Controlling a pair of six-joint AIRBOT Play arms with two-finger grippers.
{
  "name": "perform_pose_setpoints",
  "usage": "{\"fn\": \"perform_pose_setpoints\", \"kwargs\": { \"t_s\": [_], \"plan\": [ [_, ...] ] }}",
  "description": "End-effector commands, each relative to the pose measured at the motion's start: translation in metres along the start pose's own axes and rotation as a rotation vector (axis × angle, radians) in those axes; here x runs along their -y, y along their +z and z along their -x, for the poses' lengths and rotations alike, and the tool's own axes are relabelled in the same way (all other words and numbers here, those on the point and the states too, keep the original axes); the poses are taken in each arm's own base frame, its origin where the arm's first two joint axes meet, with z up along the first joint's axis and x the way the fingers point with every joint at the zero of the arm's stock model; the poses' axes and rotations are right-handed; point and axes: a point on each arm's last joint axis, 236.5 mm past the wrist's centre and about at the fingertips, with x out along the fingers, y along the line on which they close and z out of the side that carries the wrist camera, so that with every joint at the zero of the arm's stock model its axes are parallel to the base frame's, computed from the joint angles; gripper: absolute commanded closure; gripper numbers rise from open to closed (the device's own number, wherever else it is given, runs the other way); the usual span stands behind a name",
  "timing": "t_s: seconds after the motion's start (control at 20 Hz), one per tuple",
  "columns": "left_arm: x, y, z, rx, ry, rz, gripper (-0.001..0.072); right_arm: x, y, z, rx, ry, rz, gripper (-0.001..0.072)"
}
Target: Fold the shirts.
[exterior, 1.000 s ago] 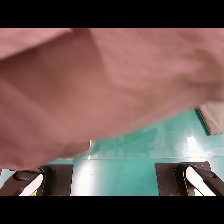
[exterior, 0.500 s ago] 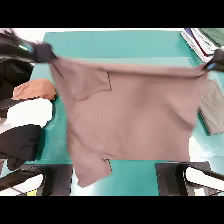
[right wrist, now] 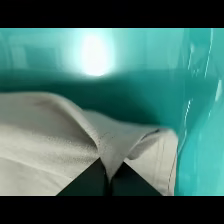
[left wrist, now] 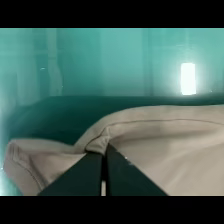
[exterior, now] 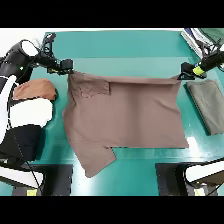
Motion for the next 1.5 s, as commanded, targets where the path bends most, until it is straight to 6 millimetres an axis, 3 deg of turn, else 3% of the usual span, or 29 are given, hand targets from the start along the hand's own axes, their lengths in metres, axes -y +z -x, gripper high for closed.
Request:
{"fn": "perform_pose_setpoints", "kwargs": {
  "t_s": [0.0, 0.15, 0.35, 0.55, 0.6, 0.65, 0.8, 0.9, 1.05, 1.15, 1.25, 1.35, 1.45],
  "plan": [
    [-0.009, -0.025, -0.001, -0.126, -0.028, -0.015, 0.0685, 0.004, 0.007, 0.006, 0.012, -0.027, 0.062, 0.0695],
    [-0.017, -0.068, -0.004, -0.283, -0.018, -0.013, 0.0685, 0.021, -0.029, 0.0, -0.065, -0.087, 0.051, 0.0695],
    [-0.027, -0.124, -0.027, -0.424, -0.019, 0.04, 0.0685, 0.037, -0.078, -0.034, -0.169, -0.098, 0.008, 0.0695],
    [-0.026, -0.161, -0.048, -0.482, -0.012, 0.073, 0.0682, 0.04, -0.103, -0.055, -0.185, -0.093, -0.019, 0.0685],
    [-0.026, -0.161, -0.048, -0.483, -0.01, 0.081, 0.0498, 0.04, -0.106, -0.055, -0.186, -0.095, -0.019, 0.0532],
    [-0.025, -0.159, -0.045, -0.476, -0.008, 0.09, 0.0167, 0.041, -0.106, -0.051, -0.179, -0.096, -0.021, 0.0323],
    [-0.018, -0.146, -0.005, -0.413, 0.03, 0.047, 0.0216, 0.043, -0.106, -0.016, -0.128, -0.101, -0.034, 0.0306],
    [-0.02, -0.159, 0.03, -0.372, 0.087, 0.036, 0.0215, 0.042, -0.118, 0.015, -0.1, -0.105, -0.049, 0.0306],
    [-0.027, -0.229, 0.06, -0.413, 0.124, 0.079, 0.0215, 0.041, -0.131, 0.038, -0.033, -0.116, -0.055, 0.0306],
    [-0.029, -0.286, 0.066, -0.475, 0.119, 0.142, 0.0215, 0.037, -0.134, 0.041, 0.003, -0.119, -0.045, 0.0306],
    [-0.023, -0.329, 0.065, -0.525, 0.078, 0.199, 0.0216, 0.029, -0.137, 0.041, -0.002, -0.114, -0.023, 0.0306],
    [-0.015, -0.357, 0.06, -0.56, 0.033, 0.254, 0.0216, 0.02, -0.136, 0.038, -0.004, -0.108, 0.004, 0.0306],
    [-0.011, -0.371, 0.052, -0.572, -0.003, 0.287, 0.0216, 0.012, -0.137, 0.036, -0.012, -0.103, 0.029, 0.0306]
  ]
}}
